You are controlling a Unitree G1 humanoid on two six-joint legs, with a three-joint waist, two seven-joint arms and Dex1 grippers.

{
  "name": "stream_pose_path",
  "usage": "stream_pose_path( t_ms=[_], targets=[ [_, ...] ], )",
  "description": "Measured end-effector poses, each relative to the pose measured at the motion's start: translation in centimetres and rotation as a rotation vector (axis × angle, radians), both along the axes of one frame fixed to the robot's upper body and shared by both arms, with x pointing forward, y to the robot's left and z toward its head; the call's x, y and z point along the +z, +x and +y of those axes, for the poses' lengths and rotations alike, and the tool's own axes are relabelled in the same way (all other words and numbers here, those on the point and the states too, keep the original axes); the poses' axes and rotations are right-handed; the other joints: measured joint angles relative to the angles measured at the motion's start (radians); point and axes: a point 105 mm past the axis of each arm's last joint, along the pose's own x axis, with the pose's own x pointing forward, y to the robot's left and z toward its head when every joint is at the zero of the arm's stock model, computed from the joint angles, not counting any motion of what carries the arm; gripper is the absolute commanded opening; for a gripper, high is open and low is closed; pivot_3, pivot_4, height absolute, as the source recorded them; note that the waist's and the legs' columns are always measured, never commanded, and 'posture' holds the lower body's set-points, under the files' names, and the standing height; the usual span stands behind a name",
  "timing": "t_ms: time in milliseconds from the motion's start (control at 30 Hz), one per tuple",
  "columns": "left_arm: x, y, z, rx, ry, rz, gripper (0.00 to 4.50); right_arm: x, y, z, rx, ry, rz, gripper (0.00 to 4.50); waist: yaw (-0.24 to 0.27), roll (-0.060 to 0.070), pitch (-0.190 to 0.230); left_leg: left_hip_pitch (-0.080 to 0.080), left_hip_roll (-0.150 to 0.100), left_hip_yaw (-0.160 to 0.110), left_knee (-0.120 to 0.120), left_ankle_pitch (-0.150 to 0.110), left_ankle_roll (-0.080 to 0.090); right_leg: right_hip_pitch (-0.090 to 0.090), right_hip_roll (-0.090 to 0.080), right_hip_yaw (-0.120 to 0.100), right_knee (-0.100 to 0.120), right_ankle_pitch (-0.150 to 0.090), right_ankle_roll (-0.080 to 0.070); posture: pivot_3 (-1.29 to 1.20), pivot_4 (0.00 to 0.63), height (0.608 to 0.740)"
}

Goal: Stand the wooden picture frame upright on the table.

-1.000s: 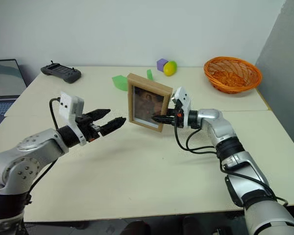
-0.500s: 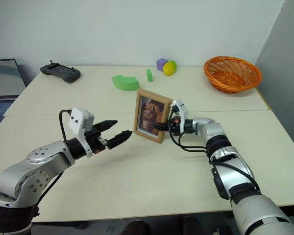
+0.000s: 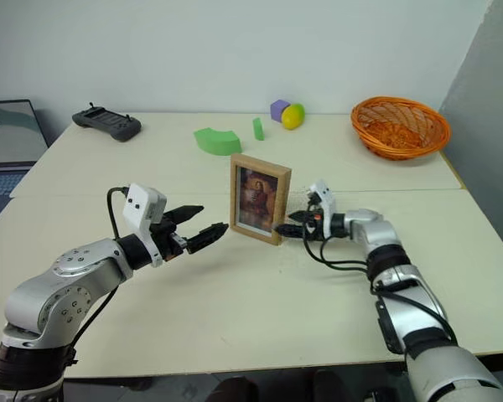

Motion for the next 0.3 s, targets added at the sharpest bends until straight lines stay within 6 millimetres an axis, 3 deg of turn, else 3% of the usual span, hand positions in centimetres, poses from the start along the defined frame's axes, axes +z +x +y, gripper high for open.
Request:
stream_pose_path(
  t_ms=[133,300],
  targets=[
    [-0.3,0.6,1.0,0.019,0.014,0.014,4.50,1.3,-1.5,-3.3,-0.079,-0.056,-0.143,4.47,0.000,0.000,0.000,0.000,0.000,0.000,0.000,0.000,0.000,0.000,0.000,0.000,0.000,0.000,0.000,0.00,0.150,0.740],
    [-0.4,0.8,2.2,0.014,0.065,0.032,4.50,5.0,-3.7,-2.5,-0.079,-0.003,-0.281,4.47,-0.010,0.000,0.000,0.001,0.001,-0.001,-0.001,0.000,0.001,0.000,0.002,0.000,0.001,0.000,0.000,0.00,0.150,0.740]
  ],
)
